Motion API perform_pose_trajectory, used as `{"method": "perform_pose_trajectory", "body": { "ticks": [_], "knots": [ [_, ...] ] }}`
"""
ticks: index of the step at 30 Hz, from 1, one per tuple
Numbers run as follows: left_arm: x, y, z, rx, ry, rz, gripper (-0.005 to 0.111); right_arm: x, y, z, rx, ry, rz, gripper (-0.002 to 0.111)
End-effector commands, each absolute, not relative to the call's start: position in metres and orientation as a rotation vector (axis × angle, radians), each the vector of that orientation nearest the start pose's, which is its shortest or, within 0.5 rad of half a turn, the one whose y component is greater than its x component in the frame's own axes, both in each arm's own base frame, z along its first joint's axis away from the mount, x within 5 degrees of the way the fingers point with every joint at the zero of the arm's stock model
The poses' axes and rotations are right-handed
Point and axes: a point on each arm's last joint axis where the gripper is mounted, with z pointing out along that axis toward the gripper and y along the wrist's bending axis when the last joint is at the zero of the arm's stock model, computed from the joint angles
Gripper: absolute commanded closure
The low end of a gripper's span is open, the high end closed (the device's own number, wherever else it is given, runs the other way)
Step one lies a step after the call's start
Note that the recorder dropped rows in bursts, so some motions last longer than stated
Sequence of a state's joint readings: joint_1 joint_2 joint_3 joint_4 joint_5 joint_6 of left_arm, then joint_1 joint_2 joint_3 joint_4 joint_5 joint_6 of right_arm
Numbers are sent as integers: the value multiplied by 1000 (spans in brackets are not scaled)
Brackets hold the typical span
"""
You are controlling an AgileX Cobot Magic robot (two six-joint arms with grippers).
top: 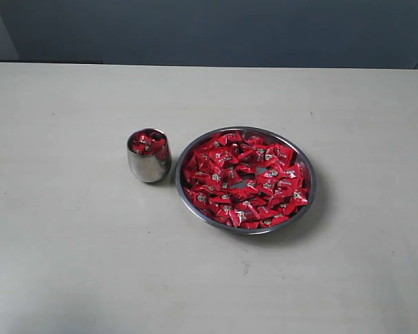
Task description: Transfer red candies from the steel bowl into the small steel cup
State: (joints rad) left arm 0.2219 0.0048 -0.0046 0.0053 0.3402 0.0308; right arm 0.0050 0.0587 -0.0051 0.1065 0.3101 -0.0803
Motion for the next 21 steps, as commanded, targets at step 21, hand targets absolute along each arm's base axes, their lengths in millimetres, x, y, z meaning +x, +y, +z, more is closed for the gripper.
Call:
{"method": "perform_pose_trajectory", "body": {
  "ticks": [21],
  "knots": [
    [52, 12, 183, -163, 1813, 186, 106, 55, 3, 187, -2, 1770, 48, 70]
  ]
}}
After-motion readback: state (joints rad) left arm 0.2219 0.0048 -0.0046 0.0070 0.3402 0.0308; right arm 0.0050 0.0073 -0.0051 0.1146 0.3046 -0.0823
